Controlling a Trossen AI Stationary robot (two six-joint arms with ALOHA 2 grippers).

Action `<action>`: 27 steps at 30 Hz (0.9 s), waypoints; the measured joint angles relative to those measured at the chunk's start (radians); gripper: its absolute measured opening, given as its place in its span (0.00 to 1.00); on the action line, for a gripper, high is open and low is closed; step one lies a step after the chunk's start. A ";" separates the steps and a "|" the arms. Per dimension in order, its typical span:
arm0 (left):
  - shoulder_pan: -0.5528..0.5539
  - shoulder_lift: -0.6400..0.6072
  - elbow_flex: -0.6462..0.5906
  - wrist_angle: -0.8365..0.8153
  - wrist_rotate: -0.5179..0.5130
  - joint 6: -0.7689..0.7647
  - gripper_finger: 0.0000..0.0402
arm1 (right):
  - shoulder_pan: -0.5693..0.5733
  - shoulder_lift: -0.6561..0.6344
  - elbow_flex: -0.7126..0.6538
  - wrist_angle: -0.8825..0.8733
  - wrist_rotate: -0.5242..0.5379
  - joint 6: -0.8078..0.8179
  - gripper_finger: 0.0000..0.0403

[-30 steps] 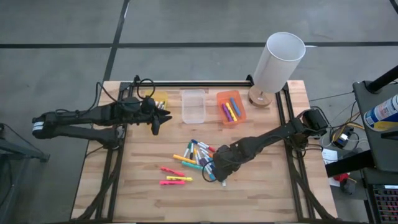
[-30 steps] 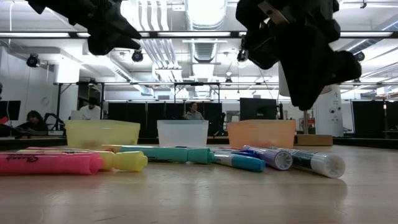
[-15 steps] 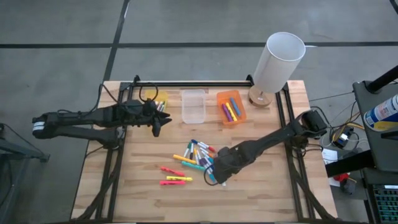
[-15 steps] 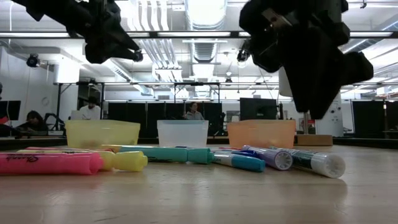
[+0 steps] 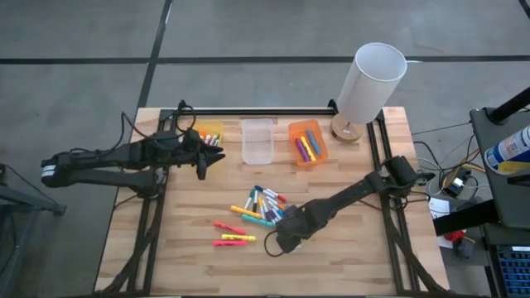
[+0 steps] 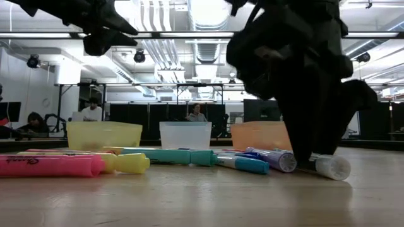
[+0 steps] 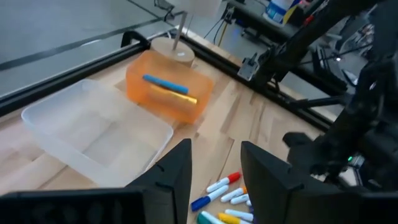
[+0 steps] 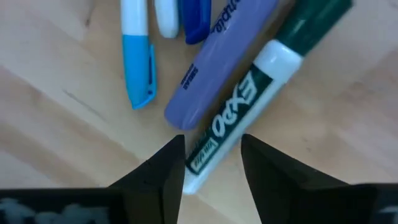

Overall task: Pick & Place Markers
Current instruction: Put the dark green marker pen into the yellow bin

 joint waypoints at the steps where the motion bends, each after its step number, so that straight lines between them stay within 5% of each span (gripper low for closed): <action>1: 0.000 -0.007 0.000 -0.002 0.000 0.000 0.32 | 0.001 0.016 0.009 -0.002 -0.001 -0.001 0.38; 9: -0.001 -0.061 0.000 -0.001 0.006 0.001 0.32 | 0.005 0.059 0.036 -0.030 -0.006 -0.059 0.34; 17: -0.001 -0.064 -0.001 -0.007 0.019 -0.005 0.32 | 0.008 0.033 0.032 -0.081 0.048 -0.137 0.12; 27: -0.001 -0.063 0.001 0.022 0.050 -0.082 0.32 | 0.005 -0.050 0.028 -0.178 0.156 -0.183 0.12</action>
